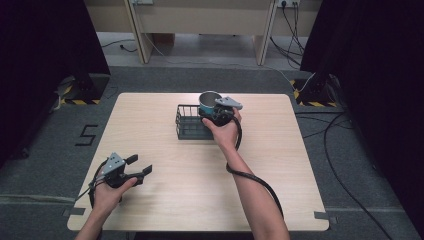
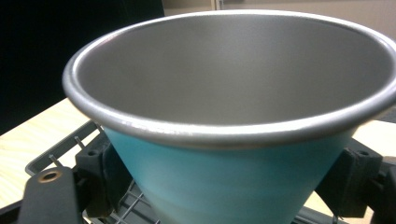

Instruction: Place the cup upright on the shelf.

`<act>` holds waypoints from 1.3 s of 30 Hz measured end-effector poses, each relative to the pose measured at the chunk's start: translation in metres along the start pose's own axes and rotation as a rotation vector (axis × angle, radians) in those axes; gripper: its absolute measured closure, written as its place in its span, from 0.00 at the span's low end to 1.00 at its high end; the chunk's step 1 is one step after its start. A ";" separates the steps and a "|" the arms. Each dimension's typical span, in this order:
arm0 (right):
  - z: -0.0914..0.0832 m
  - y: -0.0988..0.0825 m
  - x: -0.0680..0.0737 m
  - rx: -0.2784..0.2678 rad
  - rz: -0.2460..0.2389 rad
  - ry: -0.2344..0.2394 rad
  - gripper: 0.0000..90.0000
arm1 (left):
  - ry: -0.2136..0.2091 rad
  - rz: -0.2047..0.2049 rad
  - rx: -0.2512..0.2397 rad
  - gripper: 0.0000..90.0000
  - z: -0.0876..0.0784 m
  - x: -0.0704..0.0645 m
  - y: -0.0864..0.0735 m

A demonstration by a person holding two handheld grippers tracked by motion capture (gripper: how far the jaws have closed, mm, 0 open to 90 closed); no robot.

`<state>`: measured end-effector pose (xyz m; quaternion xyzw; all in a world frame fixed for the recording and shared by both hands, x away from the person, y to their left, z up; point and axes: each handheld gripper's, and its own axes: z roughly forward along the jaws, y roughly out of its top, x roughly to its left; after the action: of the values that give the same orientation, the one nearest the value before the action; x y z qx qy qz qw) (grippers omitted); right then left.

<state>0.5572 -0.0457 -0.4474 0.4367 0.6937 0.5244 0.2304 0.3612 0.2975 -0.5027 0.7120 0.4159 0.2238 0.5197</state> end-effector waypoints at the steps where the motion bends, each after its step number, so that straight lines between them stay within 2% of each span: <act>1: 0.000 0.000 0.000 0.000 0.000 0.000 0.20 | 0.000 0.000 0.000 0.25 0.000 0.000 0.000; 21: -0.001 -0.002 0.002 -0.005 -0.011 -0.024 0.20 | -0.001 -0.001 -0.002 0.25 0.000 0.000 0.000; 39: -0.001 -0.003 0.004 -0.001 -0.040 -0.035 0.20 | -0.003 0.000 -0.002 0.25 0.001 -0.001 0.000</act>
<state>0.5534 -0.0429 -0.4497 0.4316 0.6978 0.5124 0.2533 0.3613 0.2965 -0.5026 0.7119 0.4150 0.2231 0.5208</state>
